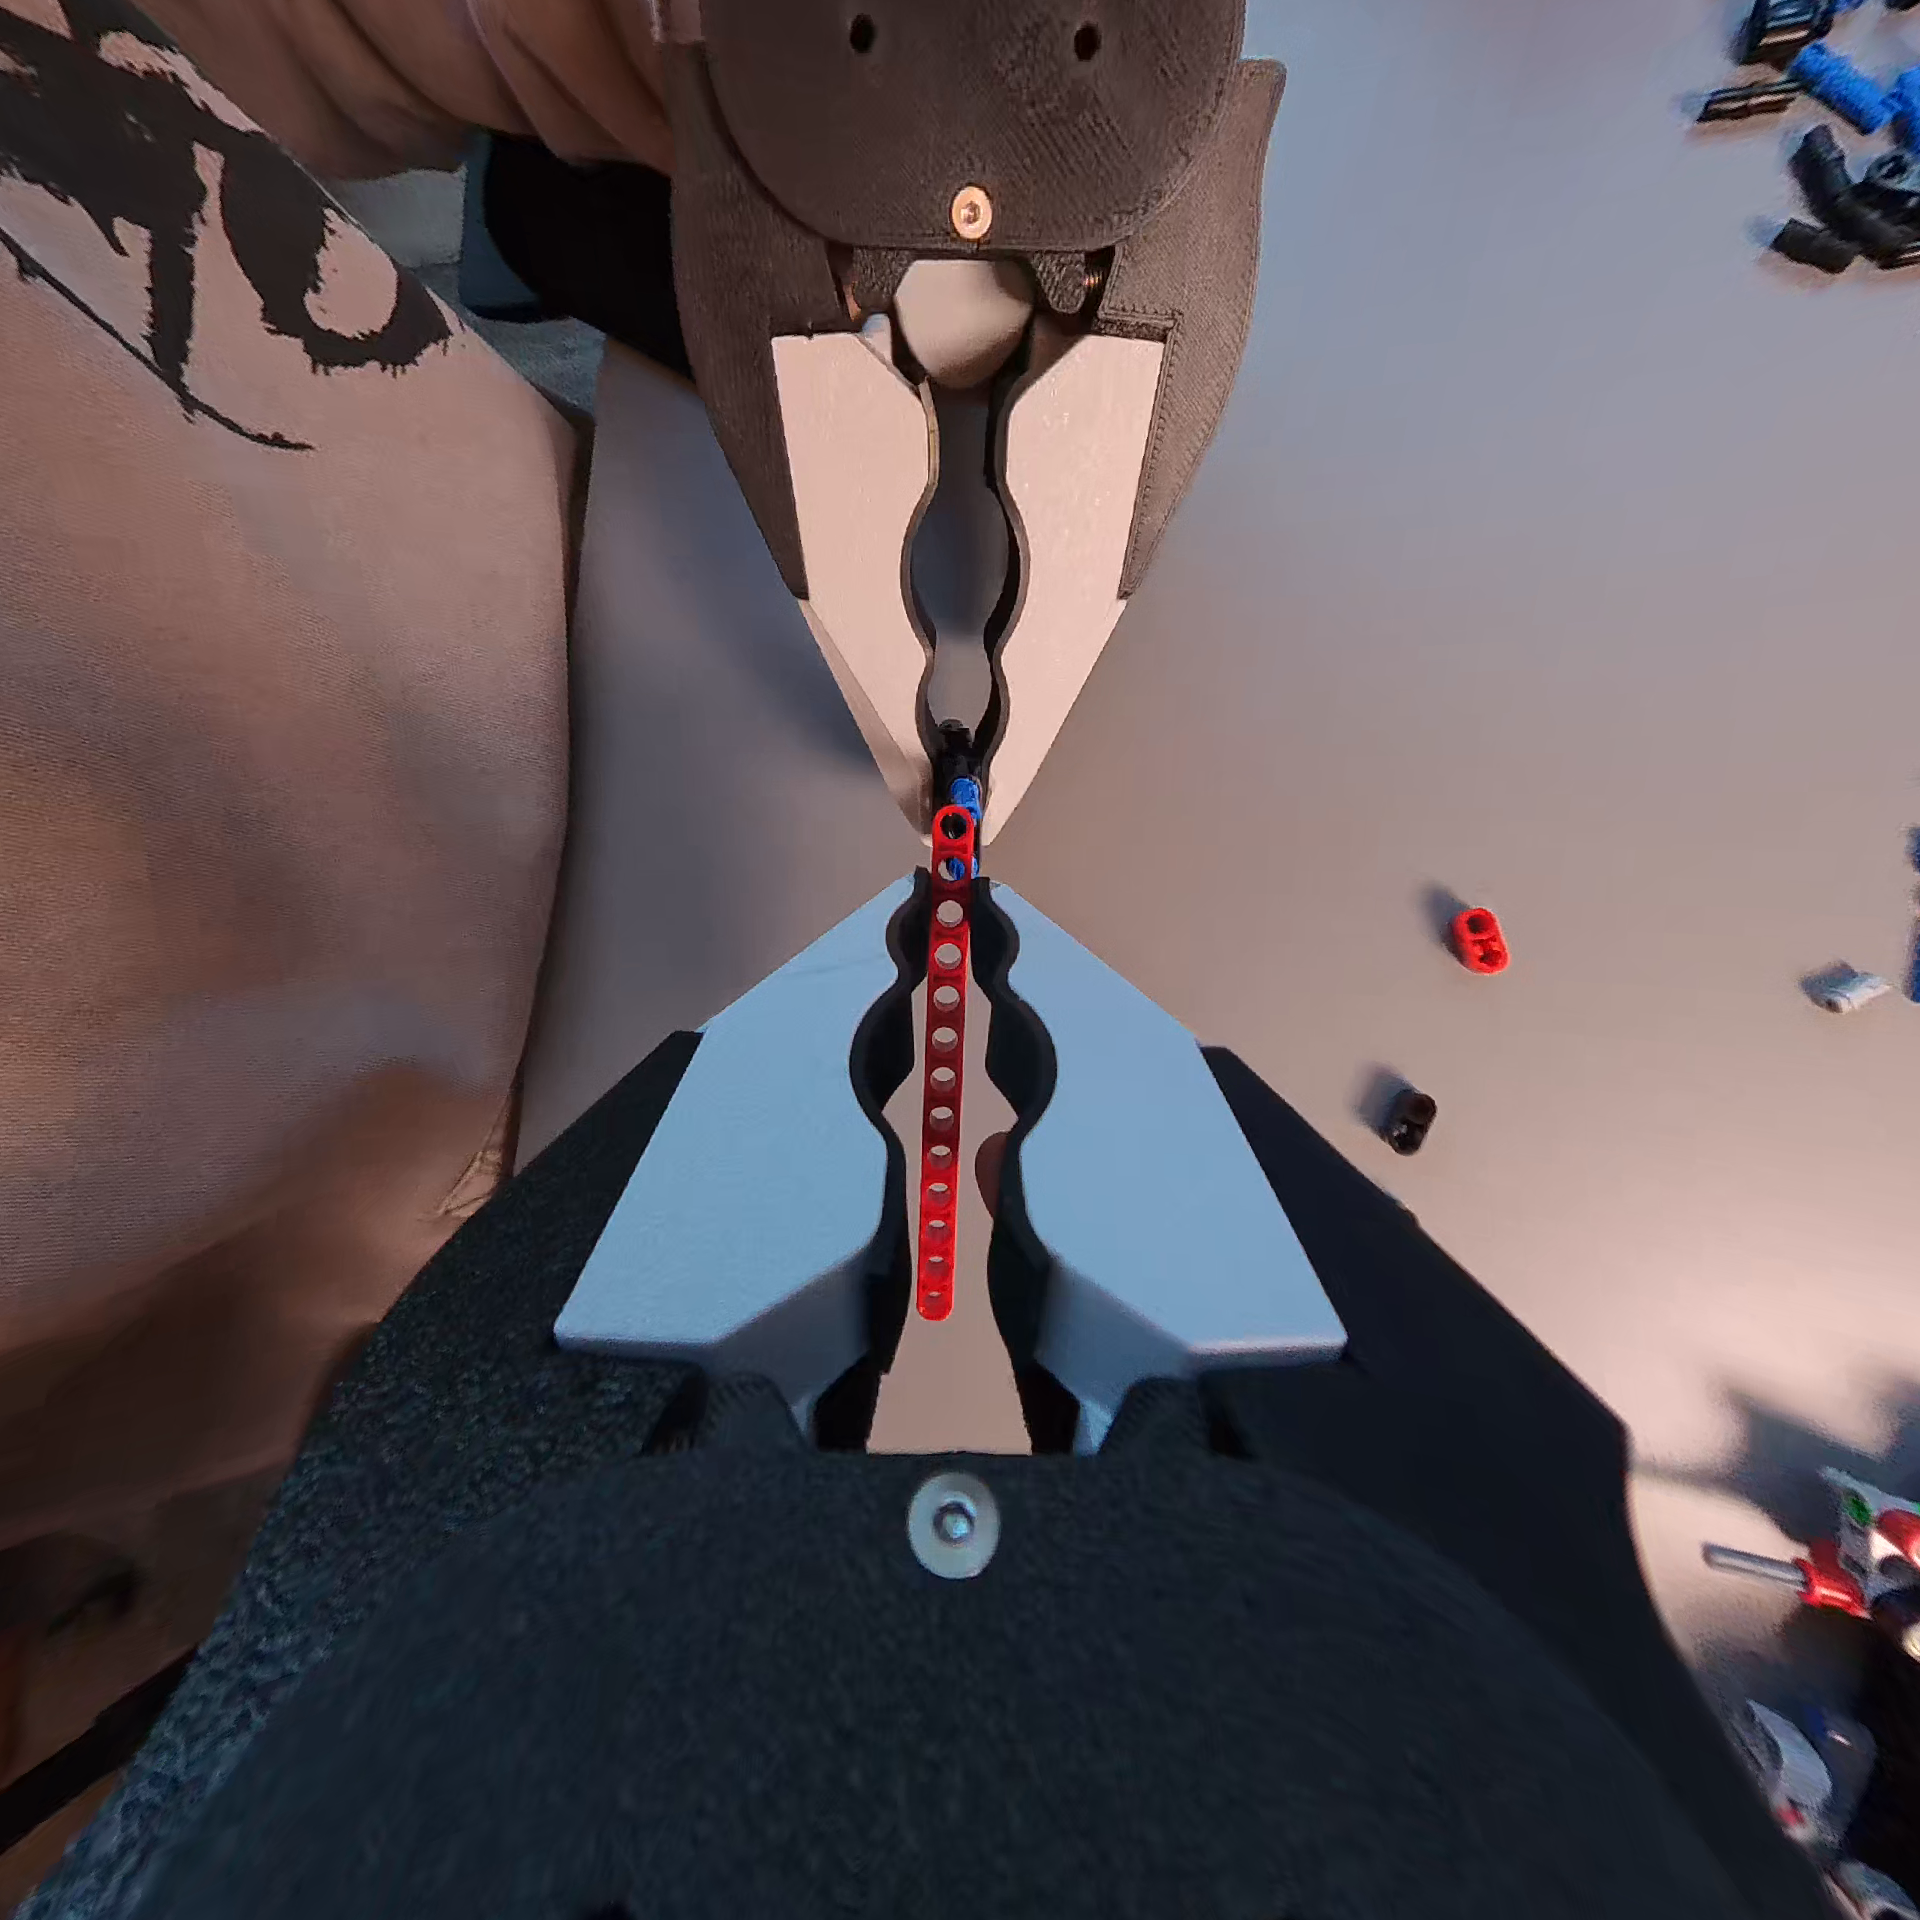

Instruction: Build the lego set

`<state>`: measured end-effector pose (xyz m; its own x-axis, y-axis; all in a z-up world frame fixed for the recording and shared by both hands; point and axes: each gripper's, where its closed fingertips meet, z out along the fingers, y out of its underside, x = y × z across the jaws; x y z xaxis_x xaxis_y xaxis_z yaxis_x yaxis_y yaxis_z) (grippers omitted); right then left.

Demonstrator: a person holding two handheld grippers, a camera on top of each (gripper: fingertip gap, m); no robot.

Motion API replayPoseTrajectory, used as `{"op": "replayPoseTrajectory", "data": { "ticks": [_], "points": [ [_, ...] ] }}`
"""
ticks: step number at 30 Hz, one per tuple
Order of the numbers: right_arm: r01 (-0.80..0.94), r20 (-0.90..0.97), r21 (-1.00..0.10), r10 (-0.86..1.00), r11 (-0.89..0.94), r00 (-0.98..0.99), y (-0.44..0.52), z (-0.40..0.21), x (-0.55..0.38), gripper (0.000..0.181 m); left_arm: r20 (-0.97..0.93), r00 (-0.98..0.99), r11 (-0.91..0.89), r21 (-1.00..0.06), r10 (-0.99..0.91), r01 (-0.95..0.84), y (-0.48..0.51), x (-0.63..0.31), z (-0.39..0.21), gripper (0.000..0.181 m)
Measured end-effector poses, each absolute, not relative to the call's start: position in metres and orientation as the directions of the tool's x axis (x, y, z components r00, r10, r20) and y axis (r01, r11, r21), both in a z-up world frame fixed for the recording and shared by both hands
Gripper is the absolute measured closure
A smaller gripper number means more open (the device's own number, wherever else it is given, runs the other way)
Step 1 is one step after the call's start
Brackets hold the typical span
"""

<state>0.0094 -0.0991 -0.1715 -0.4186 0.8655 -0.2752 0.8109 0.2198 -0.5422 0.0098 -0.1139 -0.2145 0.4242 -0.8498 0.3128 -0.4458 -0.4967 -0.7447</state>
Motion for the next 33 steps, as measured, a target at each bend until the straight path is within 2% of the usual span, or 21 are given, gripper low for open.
{"op": "replayPoseTrajectory", "data": {
  "ticks": [8, 17, 24, 33],
  "points": [
    [0.800, -0.302, -0.572, 0.861, 0.180, -0.410, -0.101, -0.165, 0.006, 0.177, 0.295, 0.421, -0.482, -0.746, -0.858, -0.460, -0.114, 0.010, -0.214, 0.176],
    [0.809, -0.305, -0.559, 0.862, 0.182, -0.405, -0.103, -0.172, 0.009, 0.177, 0.312, 0.409, -0.485, -0.755, -0.857, -0.440, -0.116, 0.013, -0.210, 0.176],
    [0.839, -0.315, -0.491, 0.851, 0.233, -0.421, -0.107, -0.179, 0.016, 0.177, 0.314, 0.381, -0.478, -0.728, -0.870, -0.492, -0.122, 0.019, -0.216, 0.177],
    [0.872, -0.422, -0.431, 0.802, 0.233, -0.423, -0.114, -0.182, 0.025, 0.177, 0.287, 0.352, -0.445, -0.705, -0.891, -0.552, -0.127, 0.025, -0.218, 0.177]
  ]
}}
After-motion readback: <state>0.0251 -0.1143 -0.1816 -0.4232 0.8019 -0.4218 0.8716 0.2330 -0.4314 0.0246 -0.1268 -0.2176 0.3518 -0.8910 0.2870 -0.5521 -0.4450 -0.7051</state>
